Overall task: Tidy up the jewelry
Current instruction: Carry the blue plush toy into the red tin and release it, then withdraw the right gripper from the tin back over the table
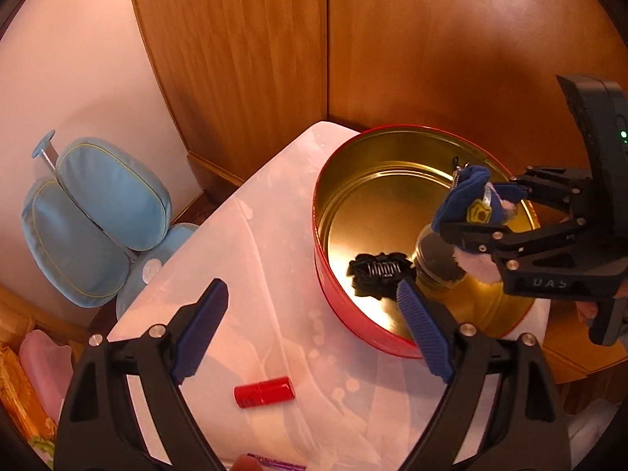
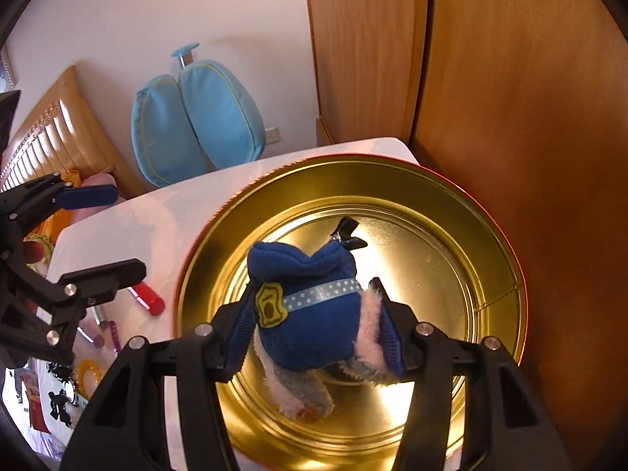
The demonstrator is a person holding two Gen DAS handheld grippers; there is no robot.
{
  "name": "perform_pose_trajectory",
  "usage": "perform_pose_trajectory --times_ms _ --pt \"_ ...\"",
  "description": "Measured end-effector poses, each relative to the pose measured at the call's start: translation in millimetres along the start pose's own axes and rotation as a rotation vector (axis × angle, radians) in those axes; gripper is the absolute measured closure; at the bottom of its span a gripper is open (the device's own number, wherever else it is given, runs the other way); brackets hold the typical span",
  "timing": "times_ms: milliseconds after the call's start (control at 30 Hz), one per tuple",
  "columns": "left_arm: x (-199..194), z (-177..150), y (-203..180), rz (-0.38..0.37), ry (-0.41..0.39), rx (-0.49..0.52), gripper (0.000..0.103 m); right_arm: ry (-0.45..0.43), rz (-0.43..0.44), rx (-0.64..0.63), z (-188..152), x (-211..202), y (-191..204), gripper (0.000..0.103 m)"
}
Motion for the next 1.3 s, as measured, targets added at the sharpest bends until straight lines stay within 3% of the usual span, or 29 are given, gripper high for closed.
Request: perform_pose_trajectory --times_ms 233,433,533,700,867,1033,1300 --pt "29.0 4.8 3.7 0.007 0.076 -0.054 0.017 0.197 0.025 0.061 30.5 62.7 -24.3 0.046" --pt "29.9 -0.4 1.5 0.02 0.089 -0.05 0.017 0.25 0.012 0.021 28.4 73.3 -18.0 0.04" --pt "28.8 -0.2 1.7 0.014 0.085 -0.06 0.017 0.229 -0.009 0.021 27.4 66.7 -17.9 0.033" --pt "24.6 -5.2 1.3 0.011 0.081 -0.068 0.017 0.174 -0.004 0.044 20.8 47.6 -18.1 0.01" --pt "10.3 -18.5 0.4 0.007 0.066 -0.072 0.017 0.127 -0.036 0.061 7.7 25.1 -16.6 0.007" --pt "-8.4 -45.4 1.6 -0.026 0.054 -0.085 0.017 0.097 0.003 0.085 -20.2 -1.2 -8.1 0.007" --pt "-35.4 -106.3 15.0 0.034 0.086 -0.119 0.017 0.047 0.069 0.102 -51.1 -47.3 30.2 0.006"
Point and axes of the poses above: each gripper's, at about its wrist camera, not at the fingertips, and x roughly the way its jaws point, y to its left, z to its top, the point moved 4 cm from there along x, roughly the way its jaws point, and after that the axes turned 8 degrees about y, right-handed, at the moved point
